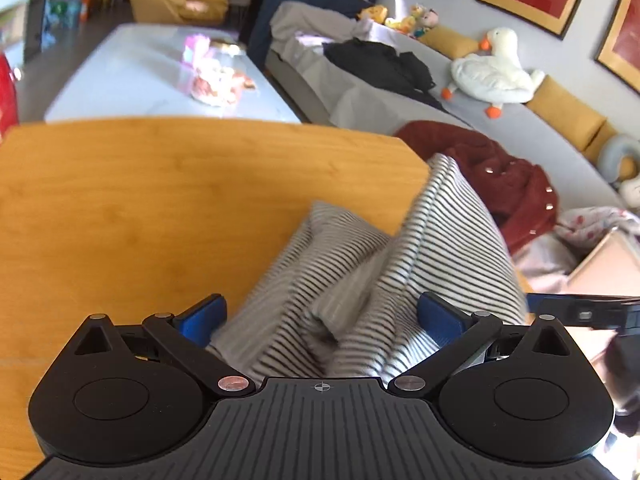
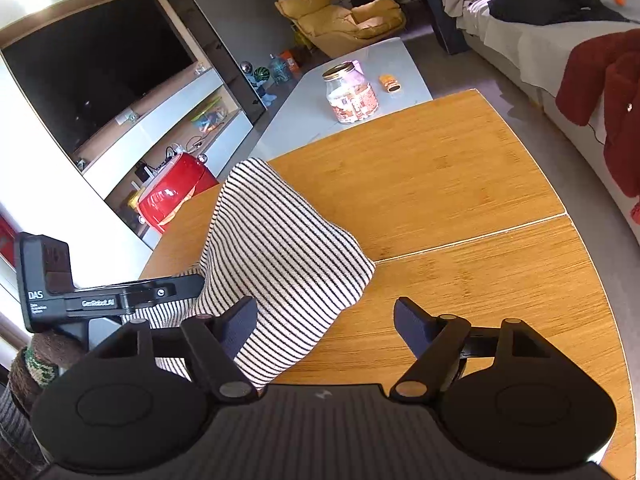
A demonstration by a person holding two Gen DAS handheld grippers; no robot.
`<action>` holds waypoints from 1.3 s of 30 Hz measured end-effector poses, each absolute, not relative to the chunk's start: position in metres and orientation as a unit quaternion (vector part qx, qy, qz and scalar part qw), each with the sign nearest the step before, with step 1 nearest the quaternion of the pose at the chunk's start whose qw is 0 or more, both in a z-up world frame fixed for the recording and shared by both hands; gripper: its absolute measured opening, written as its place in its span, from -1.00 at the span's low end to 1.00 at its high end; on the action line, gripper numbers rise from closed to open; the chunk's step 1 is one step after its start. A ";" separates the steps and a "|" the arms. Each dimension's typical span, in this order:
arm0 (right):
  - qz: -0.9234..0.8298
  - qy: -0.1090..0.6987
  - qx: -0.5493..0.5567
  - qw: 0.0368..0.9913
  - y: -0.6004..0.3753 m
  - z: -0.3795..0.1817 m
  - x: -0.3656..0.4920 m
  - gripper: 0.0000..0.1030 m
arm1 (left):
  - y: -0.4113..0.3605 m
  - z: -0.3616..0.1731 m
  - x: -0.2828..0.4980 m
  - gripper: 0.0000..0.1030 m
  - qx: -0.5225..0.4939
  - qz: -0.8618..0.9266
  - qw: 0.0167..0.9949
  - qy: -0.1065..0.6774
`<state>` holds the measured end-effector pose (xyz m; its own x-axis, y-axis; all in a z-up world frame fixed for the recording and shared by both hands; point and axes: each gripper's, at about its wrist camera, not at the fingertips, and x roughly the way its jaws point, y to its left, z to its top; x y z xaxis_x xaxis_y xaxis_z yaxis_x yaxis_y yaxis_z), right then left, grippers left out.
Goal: Fold clothes
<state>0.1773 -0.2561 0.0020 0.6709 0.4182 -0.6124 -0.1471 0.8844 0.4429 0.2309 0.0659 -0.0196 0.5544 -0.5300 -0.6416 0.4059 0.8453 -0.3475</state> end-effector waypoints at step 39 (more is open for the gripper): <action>0.168 0.189 -0.178 0.951 -0.066 -0.009 0.113 0.61 | 0.112 -0.019 0.156 0.66 -0.202 -0.147 0.898 0.362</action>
